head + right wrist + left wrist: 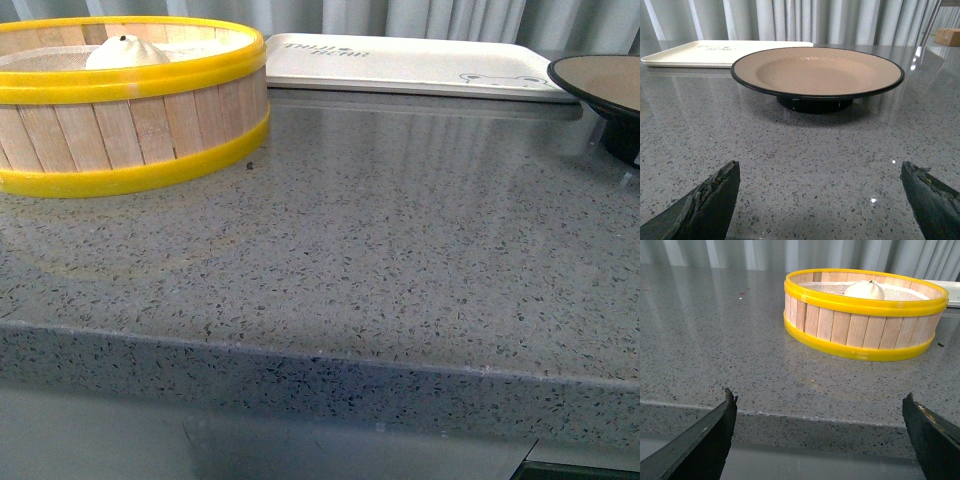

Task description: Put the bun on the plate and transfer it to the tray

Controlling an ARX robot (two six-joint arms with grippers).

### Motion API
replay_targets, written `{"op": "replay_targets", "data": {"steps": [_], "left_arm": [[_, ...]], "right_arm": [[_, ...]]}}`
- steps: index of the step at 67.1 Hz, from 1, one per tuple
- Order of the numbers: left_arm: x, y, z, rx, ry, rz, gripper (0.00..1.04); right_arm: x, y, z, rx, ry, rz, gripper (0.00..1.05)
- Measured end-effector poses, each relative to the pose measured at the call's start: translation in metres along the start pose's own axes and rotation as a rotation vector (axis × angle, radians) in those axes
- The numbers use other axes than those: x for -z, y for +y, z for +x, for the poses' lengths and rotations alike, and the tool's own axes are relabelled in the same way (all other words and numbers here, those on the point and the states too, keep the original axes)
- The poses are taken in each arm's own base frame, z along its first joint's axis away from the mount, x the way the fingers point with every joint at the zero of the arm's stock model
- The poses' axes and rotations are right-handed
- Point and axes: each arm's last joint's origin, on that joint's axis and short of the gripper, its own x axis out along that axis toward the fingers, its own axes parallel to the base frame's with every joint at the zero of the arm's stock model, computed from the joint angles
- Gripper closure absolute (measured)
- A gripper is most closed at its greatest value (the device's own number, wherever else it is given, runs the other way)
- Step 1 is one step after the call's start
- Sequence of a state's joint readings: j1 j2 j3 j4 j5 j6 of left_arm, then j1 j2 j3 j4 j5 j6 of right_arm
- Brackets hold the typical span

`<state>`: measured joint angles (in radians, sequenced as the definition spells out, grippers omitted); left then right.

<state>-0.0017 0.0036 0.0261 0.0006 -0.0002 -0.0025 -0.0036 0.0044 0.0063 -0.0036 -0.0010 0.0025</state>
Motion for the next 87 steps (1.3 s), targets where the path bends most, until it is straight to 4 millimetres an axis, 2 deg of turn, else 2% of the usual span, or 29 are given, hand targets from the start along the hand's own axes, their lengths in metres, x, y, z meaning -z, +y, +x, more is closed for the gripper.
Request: {"op": "replay_targets", "data": {"steps": [60,64,67,69,72,79,83,87], "left_arm": [[0.0,0.0,0.0,0.0,0.001,0.0,0.07],[0.001,0.0,0.001,0.067,0.145,-0.045,0.07],[-0.001,0.0,0.002,0.128,0.36,-0.121,0.07],[-0.008,0.0,0.006,0.137,0.468,-0.161,0.07],[-0.023,0.002,0.014,0.135,0.493,-0.199,0.07],[-0.088,0.002,0.042,0.121,0.292,-0.166,0.07],[-0.12,-0.005,0.068,0.139,0.203,-0.143,0.07],[-0.135,-0.014,0.089,0.158,0.181,-0.126,0.07]], "right_arm": [[0.0,0.0,0.0,0.0,0.0,0.0,0.08],[0.0,0.0,0.0,0.0,0.0,0.0,0.08],[0.0,0.0,0.0,0.0,0.0,0.0,0.08],[0.0,0.0,0.0,-0.003,-0.001,0.0,0.08],[0.0,0.0,0.0,0.0,-0.001,0.0,0.08],[0.0,0.0,0.0,-0.001,-0.001,0.0,0.08],[0.0,0.0,0.0,-0.001,-0.001,0.0,0.08],[0.0,0.0,0.0,-0.001,-0.001,0.0,0.08]]}}
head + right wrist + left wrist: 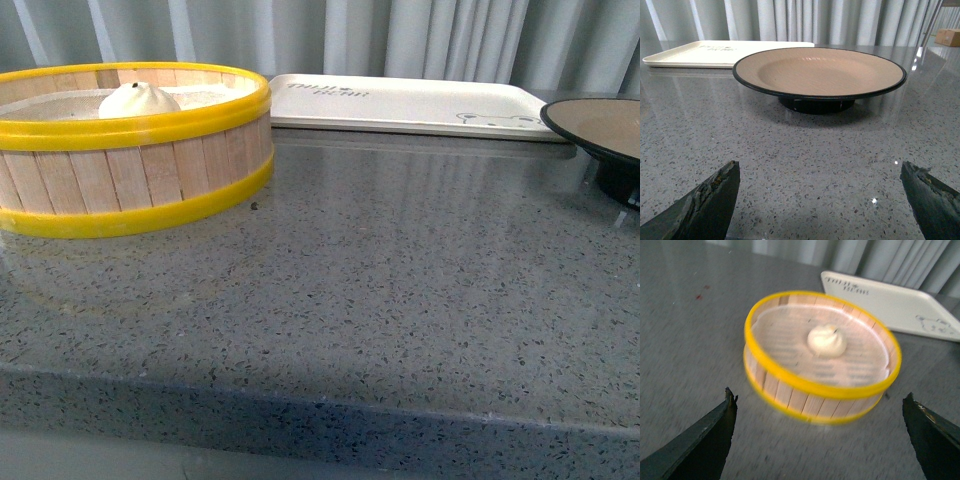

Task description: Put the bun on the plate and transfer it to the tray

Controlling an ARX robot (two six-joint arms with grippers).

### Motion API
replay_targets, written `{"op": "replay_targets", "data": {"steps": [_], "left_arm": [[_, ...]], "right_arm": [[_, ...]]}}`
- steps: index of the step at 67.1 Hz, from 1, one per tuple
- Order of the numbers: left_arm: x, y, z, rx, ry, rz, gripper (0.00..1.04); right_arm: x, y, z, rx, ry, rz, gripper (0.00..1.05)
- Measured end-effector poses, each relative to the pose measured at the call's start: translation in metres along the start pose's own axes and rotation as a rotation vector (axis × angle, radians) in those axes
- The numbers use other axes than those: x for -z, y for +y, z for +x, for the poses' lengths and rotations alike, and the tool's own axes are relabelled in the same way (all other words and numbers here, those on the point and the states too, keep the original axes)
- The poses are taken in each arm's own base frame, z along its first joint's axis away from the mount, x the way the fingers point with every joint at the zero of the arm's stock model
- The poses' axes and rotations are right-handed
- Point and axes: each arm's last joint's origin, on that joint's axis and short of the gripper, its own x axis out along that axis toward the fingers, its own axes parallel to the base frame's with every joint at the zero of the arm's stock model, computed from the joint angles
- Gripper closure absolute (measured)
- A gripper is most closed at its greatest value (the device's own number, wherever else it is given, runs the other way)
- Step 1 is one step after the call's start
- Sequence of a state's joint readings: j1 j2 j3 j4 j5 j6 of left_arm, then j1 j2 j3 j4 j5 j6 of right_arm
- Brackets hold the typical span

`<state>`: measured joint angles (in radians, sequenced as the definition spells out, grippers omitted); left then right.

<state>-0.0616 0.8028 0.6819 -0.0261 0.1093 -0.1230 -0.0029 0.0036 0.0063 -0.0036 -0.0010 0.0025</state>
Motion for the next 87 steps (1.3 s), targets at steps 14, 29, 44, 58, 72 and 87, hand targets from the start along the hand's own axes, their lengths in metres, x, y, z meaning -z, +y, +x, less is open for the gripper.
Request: {"op": "replay_targets", "data": {"steps": [14,29,44,58,72,87], "left_arm": [[-0.03,-0.04,0.081,0.073,0.066,0.079,0.07],[-0.026,-0.066,0.146,0.074,0.189,0.13,0.07],[-0.015,-0.064,0.174,-0.008,0.266,0.161,0.07],[-0.018,-0.064,0.187,-0.038,0.263,0.176,0.07],[-0.017,-0.057,0.193,-0.097,0.294,0.205,0.07],[-0.017,-0.039,0.193,-0.147,0.344,0.209,0.07]], "right_arm": [[0.0,0.0,0.0,0.0,0.0,0.0,0.08],[0.0,0.0,0.0,0.0,0.0,0.0,0.08],[0.0,0.0,0.0,0.0,0.0,0.0,0.08],[0.0,0.0,0.0,0.0,0.0,0.0,0.08],[0.0,0.0,0.0,0.0,0.0,0.0,0.08],[0.0,0.0,0.0,0.0,0.0,0.0,0.08]]}}
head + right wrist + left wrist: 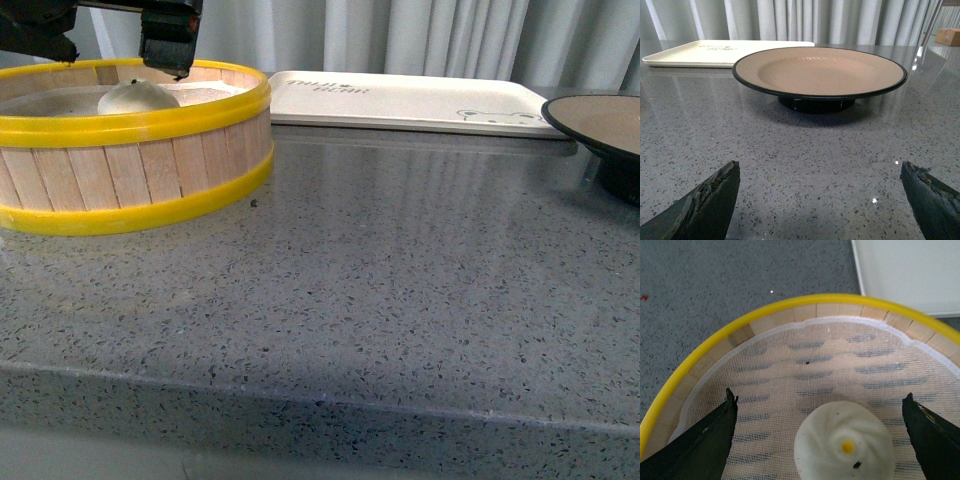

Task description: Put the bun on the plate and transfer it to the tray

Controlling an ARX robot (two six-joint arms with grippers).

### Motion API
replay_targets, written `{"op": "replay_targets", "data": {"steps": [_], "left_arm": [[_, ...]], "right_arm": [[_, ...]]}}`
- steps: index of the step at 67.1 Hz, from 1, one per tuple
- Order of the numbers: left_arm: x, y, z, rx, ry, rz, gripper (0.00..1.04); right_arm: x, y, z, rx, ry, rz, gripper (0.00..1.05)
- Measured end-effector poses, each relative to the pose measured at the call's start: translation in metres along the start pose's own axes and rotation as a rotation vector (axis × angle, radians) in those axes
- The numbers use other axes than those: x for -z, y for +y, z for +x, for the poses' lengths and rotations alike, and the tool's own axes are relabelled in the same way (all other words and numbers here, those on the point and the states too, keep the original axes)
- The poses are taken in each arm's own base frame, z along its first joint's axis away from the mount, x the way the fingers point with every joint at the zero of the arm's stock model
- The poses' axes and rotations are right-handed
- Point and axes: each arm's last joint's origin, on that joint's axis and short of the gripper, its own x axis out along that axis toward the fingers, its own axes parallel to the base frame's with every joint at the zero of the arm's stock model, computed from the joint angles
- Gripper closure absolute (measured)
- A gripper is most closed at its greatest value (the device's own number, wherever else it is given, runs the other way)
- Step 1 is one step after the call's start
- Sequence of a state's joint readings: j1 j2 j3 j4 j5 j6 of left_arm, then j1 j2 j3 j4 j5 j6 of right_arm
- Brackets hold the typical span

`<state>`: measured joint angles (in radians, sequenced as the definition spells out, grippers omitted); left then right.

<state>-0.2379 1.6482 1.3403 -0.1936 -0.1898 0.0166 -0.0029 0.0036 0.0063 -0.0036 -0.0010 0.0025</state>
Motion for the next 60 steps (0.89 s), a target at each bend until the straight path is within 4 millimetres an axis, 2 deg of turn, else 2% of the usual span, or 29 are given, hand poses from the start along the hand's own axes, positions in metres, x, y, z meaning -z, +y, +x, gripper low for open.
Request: {"op": "replay_targets", "data": {"steps": [29,51,56,60], "left_arm": [[0.0061,-0.0014,0.0003,0.057,0.058,-0.035,0.08],[0.0094,-0.0044,0.0042,0.057,0.076,-0.026,0.57],[0.0094,-0.0052,0.004,0.057,0.076,-0.023,0.74],[0.0094,-0.0056,0.0039,0.058,0.076,-0.02,0.82]], "right_arm": [[0.0,0.0,0.0,0.0,0.0,0.0,0.08],[0.0,0.0,0.0,0.0,0.0,0.0,0.08],[0.0,0.0,0.0,0.0,0.0,0.0,0.08],[0.0,0.0,0.0,0.0,0.0,0.0,0.08]]}}
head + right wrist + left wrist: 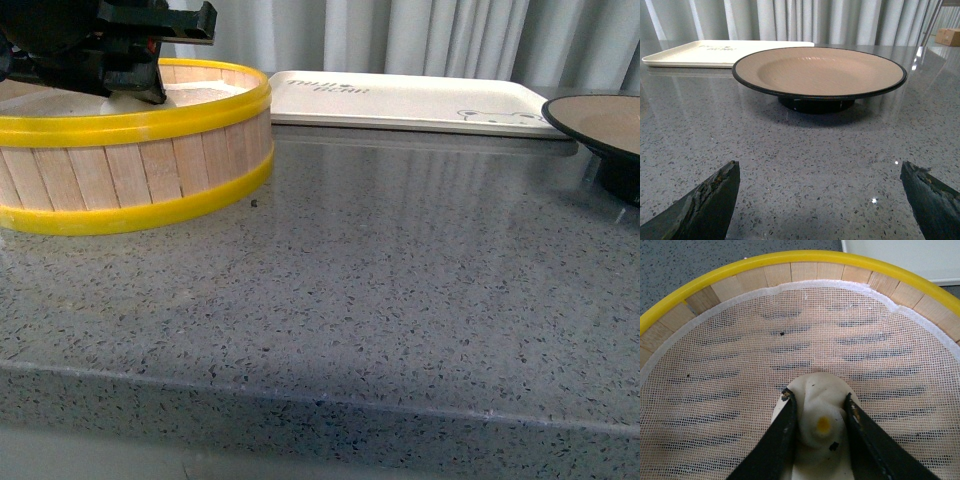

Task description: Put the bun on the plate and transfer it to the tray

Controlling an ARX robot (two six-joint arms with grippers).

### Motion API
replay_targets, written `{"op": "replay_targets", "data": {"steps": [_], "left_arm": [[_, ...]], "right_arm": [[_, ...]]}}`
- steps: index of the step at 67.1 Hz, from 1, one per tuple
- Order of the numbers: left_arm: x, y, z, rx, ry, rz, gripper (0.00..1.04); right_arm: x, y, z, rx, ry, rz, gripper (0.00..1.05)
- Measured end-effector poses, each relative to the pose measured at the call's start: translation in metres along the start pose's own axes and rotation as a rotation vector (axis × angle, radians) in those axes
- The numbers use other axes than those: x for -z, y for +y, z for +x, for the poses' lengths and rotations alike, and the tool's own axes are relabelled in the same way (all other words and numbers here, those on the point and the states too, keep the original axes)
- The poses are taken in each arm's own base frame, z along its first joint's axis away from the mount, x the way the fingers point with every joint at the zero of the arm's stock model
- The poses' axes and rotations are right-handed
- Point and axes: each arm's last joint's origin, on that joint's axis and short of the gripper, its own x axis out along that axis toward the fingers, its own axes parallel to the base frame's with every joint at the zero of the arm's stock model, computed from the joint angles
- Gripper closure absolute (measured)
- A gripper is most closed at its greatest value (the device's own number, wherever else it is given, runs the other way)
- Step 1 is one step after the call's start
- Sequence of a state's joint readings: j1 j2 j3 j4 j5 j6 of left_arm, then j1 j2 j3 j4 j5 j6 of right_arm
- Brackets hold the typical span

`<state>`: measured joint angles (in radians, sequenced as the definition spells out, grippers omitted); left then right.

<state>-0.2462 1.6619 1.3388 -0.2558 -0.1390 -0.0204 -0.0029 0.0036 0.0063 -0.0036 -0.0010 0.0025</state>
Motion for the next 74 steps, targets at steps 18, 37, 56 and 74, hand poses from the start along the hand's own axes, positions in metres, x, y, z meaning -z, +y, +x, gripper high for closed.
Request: {"op": "replay_targets", "data": {"steps": [18,37,56,74], "left_arm": [[-0.009,-0.003,-0.005,0.005,-0.024,0.015,1.0],[-0.051,-0.03,-0.038,0.062,-0.157,0.046,1.0],[-0.093,-0.152,-0.102,0.356,-0.346,0.199,1.0],[-0.042,-0.303,-0.073,0.558,-0.248,0.422,1.0]], "right_arm": [[0.0,0.0,0.0,0.0,0.0,0.0,0.08],[0.0,0.0,0.0,0.0,0.0,0.0,0.08],[0.0,0.0,0.0,0.0,0.0,0.0,0.08],[0.0,0.0,0.0,0.0,0.0,0.0,0.08]]}}
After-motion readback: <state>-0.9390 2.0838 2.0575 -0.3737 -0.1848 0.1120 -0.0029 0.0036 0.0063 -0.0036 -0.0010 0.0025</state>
